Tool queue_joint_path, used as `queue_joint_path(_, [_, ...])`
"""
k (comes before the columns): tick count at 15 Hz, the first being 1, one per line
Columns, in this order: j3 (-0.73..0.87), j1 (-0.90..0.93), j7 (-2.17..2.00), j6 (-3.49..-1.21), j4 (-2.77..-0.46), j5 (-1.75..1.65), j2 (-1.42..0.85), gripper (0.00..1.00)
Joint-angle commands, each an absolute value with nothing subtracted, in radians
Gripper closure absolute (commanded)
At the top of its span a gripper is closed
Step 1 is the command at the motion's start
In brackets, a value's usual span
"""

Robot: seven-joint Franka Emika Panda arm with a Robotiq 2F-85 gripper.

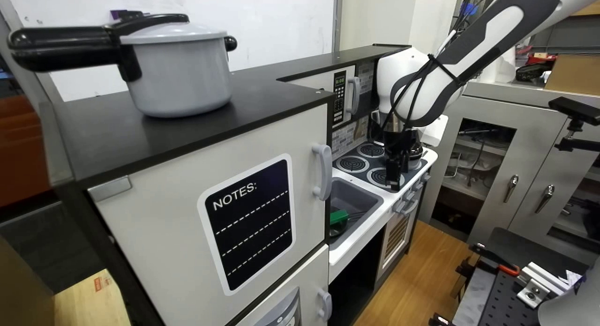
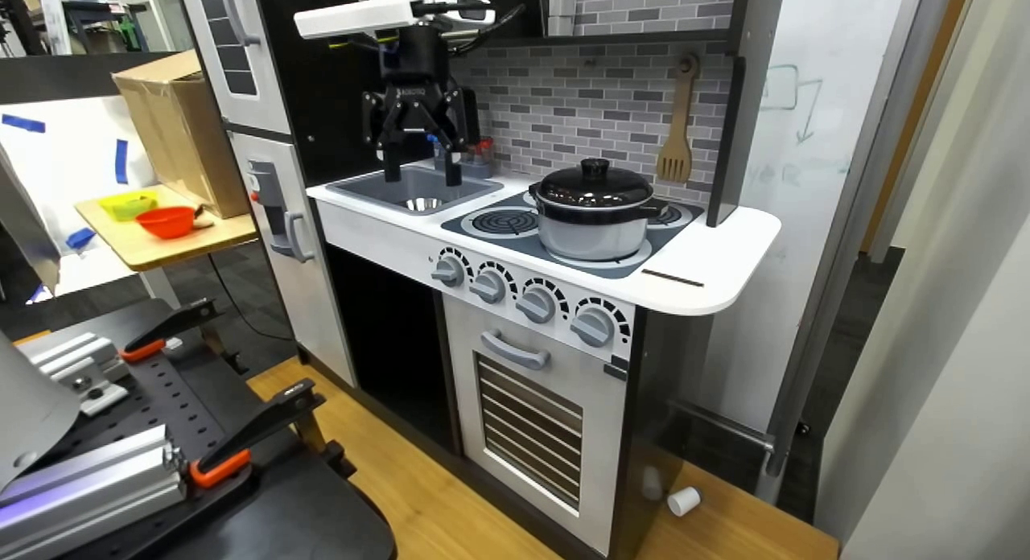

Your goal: Place the black lid on top of the grey pot on the stove, remove the green block from the silver pan in the sink and set it on the stove then place it back on the pan

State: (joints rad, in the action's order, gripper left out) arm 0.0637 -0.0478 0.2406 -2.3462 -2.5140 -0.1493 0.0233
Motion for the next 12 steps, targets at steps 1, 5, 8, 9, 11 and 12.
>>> queue_joint_path(1, [0.078,-0.06,0.218,-2.313,-2.552,-0.046,0.093,0.0])
queue_joint_path(5, [0.071,-0.052,0.234,-2.33,-2.535,-0.085,0.062,0.0])
queue_joint_path(8, [0.07,-0.052,0.234,-2.331,-2.535,-0.085,0.058,0.0])
queue_joint_path(9, [0.07,-0.052,0.234,-2.331,-2.535,-0.085,0.058,0.0])
queue_joint_path(11, [0.07,-0.052,0.234,-2.331,-2.535,-0.085,0.058,0.0])
queue_joint_path(12, [0.07,-0.052,0.234,-2.331,-2.535,-0.085,0.058,0.0])
